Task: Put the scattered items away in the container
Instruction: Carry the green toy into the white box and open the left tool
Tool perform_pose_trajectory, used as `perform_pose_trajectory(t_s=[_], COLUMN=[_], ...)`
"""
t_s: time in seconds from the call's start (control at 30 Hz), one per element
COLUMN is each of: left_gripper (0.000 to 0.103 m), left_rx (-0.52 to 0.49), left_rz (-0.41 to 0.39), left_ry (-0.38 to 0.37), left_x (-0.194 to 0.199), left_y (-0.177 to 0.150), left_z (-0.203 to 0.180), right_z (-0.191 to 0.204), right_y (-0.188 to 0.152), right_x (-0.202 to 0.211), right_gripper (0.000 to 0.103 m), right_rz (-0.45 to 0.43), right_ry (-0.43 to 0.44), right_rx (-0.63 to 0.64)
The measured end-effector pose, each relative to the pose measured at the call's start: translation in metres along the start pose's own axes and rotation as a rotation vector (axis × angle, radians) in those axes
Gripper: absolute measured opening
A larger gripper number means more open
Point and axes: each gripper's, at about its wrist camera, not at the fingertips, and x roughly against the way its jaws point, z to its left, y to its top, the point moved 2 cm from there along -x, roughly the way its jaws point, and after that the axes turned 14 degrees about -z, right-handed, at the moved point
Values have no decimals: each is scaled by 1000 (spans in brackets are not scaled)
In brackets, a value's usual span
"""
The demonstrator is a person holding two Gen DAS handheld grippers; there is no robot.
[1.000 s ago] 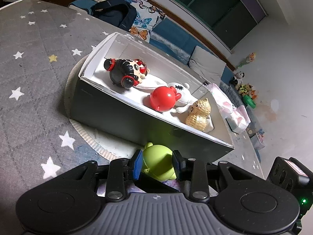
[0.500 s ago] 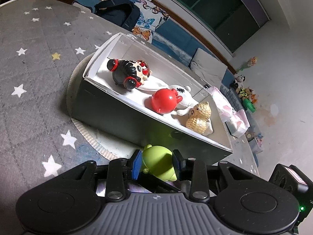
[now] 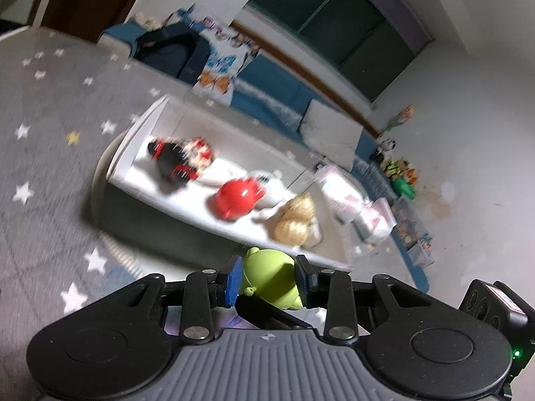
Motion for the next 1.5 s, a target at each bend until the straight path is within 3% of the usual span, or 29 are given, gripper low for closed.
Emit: perform_pose_trajectory(t_s=[0.2,0.47,0.83,1.5], left_gripper=[36,36,36,36], left_rx=[5,47,98,99], left_rz=[-27,9,98,150], left_ry=[-30,-40,-14,19], left_x=[-18,-63,-107,-128], left_y=[21,32,27,23], left_z=[-15,-13,10,24], right_z=[-11,-43,-71,-71], right_y=[27,44,34,27], right_x=[-4,-32,-72,-104], right_gripper=[66,66,66,66], right_rz=[-37,14,136,274], right_ry=[-33,-69,-72,-61], right_rx=[24,6,-22,81])
